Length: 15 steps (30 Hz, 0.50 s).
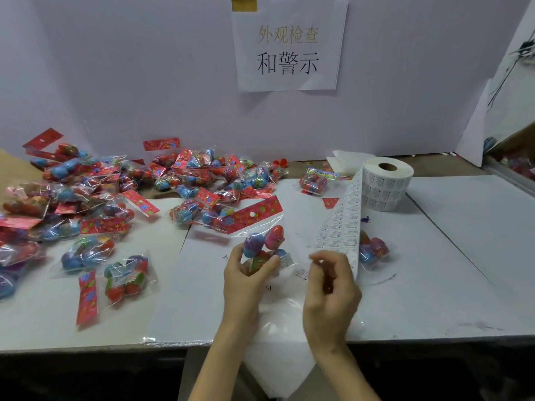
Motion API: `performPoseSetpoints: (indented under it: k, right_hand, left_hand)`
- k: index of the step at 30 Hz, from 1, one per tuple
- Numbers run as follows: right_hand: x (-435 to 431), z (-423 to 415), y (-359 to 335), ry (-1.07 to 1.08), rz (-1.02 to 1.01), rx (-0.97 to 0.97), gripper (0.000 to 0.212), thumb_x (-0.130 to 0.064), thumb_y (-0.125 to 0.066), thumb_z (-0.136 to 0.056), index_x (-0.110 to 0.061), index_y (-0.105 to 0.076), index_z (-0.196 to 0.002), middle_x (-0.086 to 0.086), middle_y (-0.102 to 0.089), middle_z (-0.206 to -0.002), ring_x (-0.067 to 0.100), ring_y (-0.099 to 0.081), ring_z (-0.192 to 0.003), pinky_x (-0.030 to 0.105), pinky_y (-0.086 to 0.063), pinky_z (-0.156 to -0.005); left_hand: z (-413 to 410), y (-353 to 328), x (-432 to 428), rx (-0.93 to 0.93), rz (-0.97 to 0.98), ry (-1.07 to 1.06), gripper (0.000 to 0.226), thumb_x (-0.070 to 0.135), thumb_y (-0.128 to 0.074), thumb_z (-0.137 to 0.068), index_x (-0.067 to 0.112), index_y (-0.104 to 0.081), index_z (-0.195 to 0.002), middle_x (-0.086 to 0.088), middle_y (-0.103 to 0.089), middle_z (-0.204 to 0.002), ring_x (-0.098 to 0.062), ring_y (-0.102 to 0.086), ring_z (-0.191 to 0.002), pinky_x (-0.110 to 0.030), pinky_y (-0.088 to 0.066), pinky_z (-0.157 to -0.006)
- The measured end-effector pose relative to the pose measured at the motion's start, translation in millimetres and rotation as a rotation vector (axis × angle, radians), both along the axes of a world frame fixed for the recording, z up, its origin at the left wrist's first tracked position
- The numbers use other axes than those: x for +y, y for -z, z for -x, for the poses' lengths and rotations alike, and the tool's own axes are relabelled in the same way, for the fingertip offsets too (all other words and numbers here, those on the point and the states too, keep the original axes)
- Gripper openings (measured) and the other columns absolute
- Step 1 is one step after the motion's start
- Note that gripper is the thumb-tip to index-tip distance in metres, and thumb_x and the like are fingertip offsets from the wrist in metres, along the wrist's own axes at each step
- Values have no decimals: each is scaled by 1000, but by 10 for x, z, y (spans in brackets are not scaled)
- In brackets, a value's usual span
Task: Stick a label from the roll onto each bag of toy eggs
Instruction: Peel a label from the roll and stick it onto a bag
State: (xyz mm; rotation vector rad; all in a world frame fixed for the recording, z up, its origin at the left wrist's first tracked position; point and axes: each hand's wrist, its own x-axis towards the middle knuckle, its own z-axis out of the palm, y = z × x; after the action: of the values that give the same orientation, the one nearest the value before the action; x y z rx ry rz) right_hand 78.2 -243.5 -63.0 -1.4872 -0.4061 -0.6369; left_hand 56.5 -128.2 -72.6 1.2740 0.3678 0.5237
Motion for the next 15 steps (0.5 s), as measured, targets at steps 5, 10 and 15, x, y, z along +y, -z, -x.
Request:
performPoseSetpoints:
  k: [5, 10, 15]
  right_hand:
    - [-11, 129, 57, -29, 106, -199, 14, -14, -52, -91, -26, -59, -92, -15, -61, -81, -3, -57, -66, 6, -41, -56]
    - [-103, -198, -170, -150, 153, 81, 16, -22, -59, -93, -36, -59, -100, -14, -61, -82, 8, -59, -71, 13, -46, -59]
    - [-113, -679, -380, -571, 348, 448, 37, -49, -63, -92, -37, -54, -126, -7, -67, -105, 1, -63, -70, 14, -46, -60]
  left_hand:
    - [-27, 56, 40, 28, -35, 19, 52, 16, -90, -76, 29, -64, -119, -6, -78, -107, -27, -76, -99, -44, -60, -92]
    - [-34, 65, 26, 49, -74, -13, 48, 23, -85, -82, 29, -63, -124, -6, -73, -117, -26, -74, -103, -46, -60, -94]
    - [6, 2, -5, 63, -155, 66, 43, 21, -88, -79, 44, -67, -109, 9, -75, -105, -15, -76, -94, -26, -61, -75]
